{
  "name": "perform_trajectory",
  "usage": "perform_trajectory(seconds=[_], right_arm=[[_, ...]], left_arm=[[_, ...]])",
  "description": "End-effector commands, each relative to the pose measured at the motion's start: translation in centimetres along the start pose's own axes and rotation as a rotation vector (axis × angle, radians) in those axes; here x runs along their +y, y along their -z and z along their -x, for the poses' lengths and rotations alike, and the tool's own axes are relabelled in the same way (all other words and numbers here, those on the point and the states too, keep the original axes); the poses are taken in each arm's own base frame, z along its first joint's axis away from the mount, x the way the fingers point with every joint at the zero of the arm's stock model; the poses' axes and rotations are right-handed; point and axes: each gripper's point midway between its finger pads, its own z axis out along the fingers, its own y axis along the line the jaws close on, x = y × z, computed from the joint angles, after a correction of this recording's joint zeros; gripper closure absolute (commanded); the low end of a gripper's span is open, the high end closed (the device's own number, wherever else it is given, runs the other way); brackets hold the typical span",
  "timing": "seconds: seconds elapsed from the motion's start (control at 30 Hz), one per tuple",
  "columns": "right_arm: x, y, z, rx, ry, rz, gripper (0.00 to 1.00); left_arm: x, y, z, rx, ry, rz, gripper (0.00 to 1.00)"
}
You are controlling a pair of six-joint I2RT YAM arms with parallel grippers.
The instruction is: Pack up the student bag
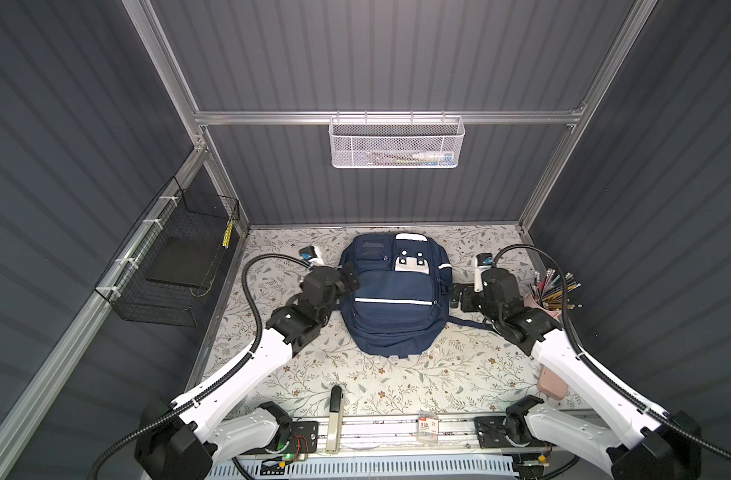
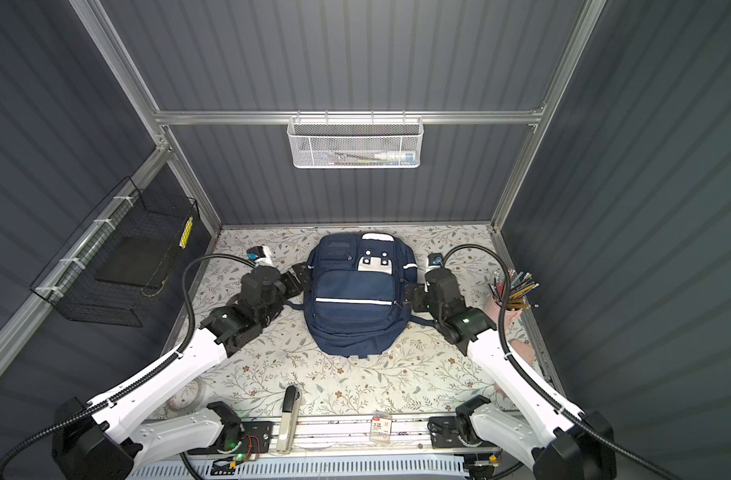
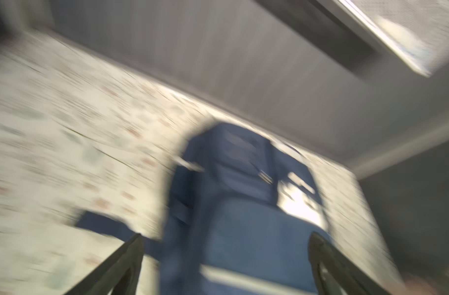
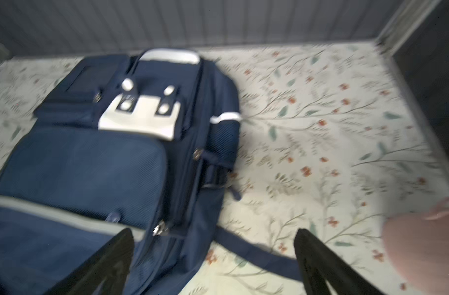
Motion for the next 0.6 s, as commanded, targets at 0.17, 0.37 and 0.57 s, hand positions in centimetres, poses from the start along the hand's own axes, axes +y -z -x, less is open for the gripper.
perform_trajectory(seconds=[0.17, 0.37, 0.57], right_arm=[[-9.0, -4.3, -0.6, -0.094, -0.032, -0.164, 0.01], [-12.5, -6.1, -3.4, -0.182, -0.024, -0.25, 0.01], [-11.9, -7.0, -2.9, -0.306, -0.023, -0.192, 0.01]], left_arm=[[11.2, -4.0, -3.0, -0.104, -0.461, 0.366, 0.0], [16.6, -7.1, -6.6, 0.024, -0.475, 0.398, 0.0], [19.1, -9.4, -7.8, 0.026, -0.423, 0.355, 0.0]])
